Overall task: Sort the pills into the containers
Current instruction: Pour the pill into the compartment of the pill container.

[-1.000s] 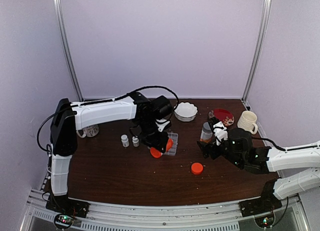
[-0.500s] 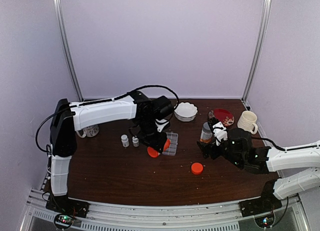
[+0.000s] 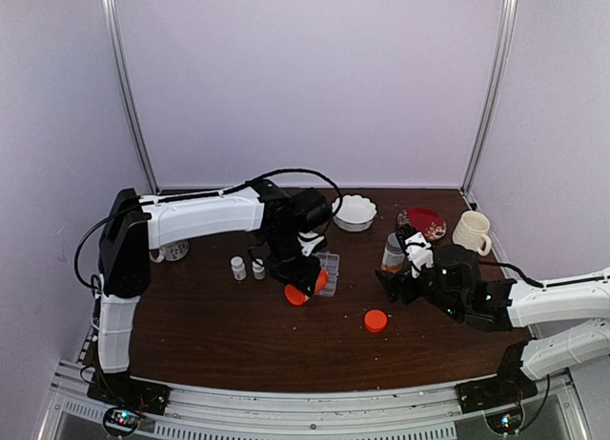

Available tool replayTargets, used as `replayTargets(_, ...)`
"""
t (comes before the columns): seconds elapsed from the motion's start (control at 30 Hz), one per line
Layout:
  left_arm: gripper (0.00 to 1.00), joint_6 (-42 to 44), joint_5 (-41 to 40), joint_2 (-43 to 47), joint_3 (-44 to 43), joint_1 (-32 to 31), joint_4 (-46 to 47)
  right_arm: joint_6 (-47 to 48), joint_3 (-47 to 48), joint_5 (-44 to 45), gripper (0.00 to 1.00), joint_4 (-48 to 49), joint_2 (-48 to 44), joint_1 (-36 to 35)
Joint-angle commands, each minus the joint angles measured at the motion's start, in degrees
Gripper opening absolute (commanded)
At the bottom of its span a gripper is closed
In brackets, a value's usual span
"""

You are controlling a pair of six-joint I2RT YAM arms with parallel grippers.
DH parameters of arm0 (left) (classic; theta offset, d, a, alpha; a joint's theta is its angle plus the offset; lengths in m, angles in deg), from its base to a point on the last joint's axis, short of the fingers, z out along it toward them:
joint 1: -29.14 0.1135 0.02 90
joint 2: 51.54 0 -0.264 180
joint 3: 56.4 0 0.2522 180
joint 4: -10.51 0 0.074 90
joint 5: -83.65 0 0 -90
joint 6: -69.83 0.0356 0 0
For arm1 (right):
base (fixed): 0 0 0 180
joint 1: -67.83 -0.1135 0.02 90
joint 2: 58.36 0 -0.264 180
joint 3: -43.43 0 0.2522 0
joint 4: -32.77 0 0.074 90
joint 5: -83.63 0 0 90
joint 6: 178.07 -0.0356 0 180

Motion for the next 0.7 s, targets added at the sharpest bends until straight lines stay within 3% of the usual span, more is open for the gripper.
replayTargets(0.0,0.0,0.5,1.9,2.4,0.7,-0.6,3.4,0.0,1.2,1.4,0.92,-0.2,-0.3,0.3)
replayTargets(0.17,0.0,0.2,0.3,0.2,-0.6,0.2,-0.8,0.1,1.1,1.4,0.92,0.0,-0.3,0.3)
replayTargets(0.3,0.0,1.1,-0.6,2.1,1.0,-0.3,2.5,0.1,1.2,1.2,0.92,0.0,-0.3,0.2)
replayTargets(0.4,0.0,1.1,-0.7,-1.0,-1.9,0.6,-1.9,0.2,1.4,1.3,0.92,-0.1,0.1,0.3)
replayTargets(0.57,0.0,1.7,-1.3,0.1,-0.9,0.2,0.4,0.1,1.3,1.4,0.92,-0.1,-0.1,0.3)
replayTargets(0.67,0.0,1.6,-3.5,-1.6,-3.6,0.2,-3.9,0.1,1.4,1.4,0.92,-0.1,0.1,0.3)
